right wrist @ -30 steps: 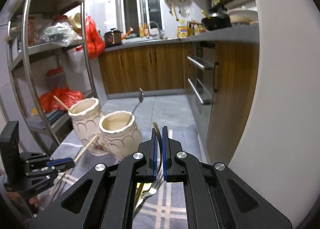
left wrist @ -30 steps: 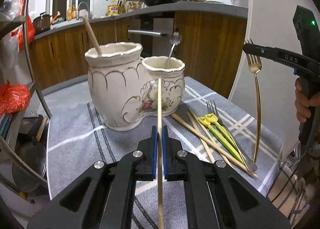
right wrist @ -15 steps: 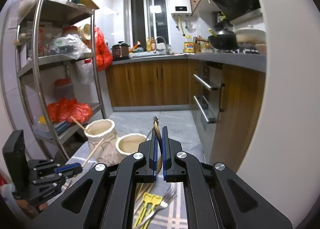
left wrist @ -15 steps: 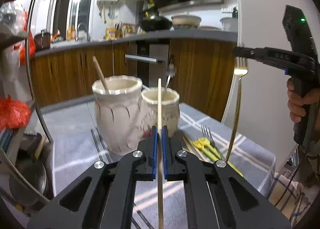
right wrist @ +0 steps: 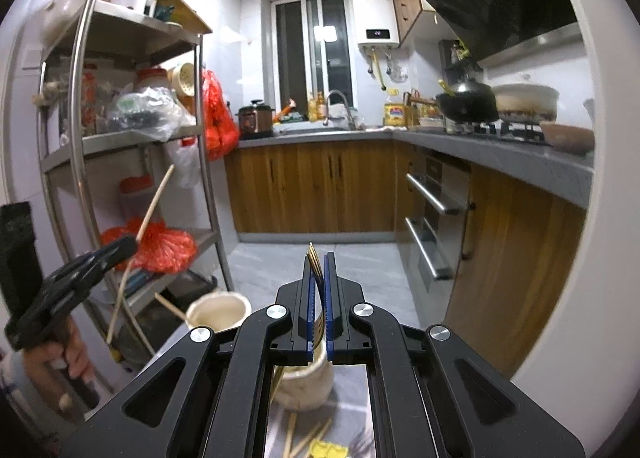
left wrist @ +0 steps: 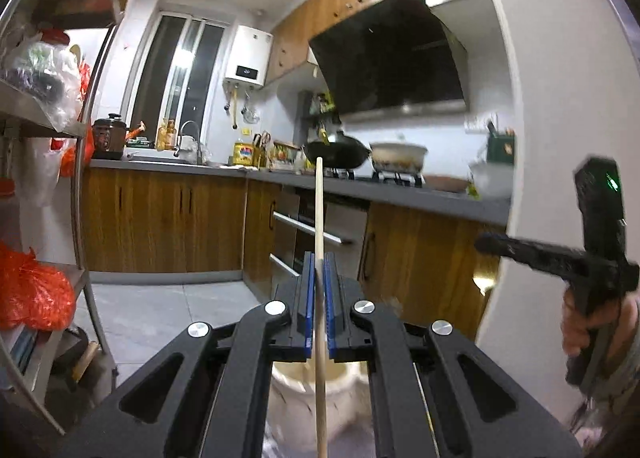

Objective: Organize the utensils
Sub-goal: 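Drop chopstick into tall cup with left while right drops fork into small cup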

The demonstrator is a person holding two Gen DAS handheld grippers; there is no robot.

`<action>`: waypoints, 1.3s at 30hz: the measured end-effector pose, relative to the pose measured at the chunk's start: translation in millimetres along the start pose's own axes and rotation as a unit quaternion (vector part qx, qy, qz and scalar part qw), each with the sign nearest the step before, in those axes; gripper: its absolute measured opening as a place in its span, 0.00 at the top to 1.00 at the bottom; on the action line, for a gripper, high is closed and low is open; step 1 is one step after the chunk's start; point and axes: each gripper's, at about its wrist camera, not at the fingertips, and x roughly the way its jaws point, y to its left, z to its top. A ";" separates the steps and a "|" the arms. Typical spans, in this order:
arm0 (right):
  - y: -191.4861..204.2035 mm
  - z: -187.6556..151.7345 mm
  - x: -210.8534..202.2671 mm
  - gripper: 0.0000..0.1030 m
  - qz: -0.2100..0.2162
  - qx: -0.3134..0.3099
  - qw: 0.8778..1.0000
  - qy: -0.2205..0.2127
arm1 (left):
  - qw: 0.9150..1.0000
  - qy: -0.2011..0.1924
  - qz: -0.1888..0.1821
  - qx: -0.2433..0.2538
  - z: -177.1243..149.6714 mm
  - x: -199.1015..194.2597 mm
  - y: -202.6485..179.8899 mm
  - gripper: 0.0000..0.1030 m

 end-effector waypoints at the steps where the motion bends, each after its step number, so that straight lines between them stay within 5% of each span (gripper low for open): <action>1: -0.1 2.9 1.0 0.95 -0.001 0.001 1.000 -0.004 | 1.000 -0.003 -0.003 -0.010 3.5 8.7 7.8 0.96; 12: -8.7 29.9 14.7 0.95 -0.022 0.021 0.999 -0.045 | 0.996 0.007 -0.024 -0.084 -5.9 90.0 46.7 0.96; 22: -13.7 16.5 45.8 0.95 -0.071 0.023 0.996 -0.054 | 0.996 0.020 -0.020 -0.085 -25.0 115.2 42.0 0.96; 39: -6.2 -25.6 94.4 0.95 -0.076 0.005 0.997 0.022 | 0.995 0.050 -0.034 -0.073 -42.4 112.0 44.6 0.96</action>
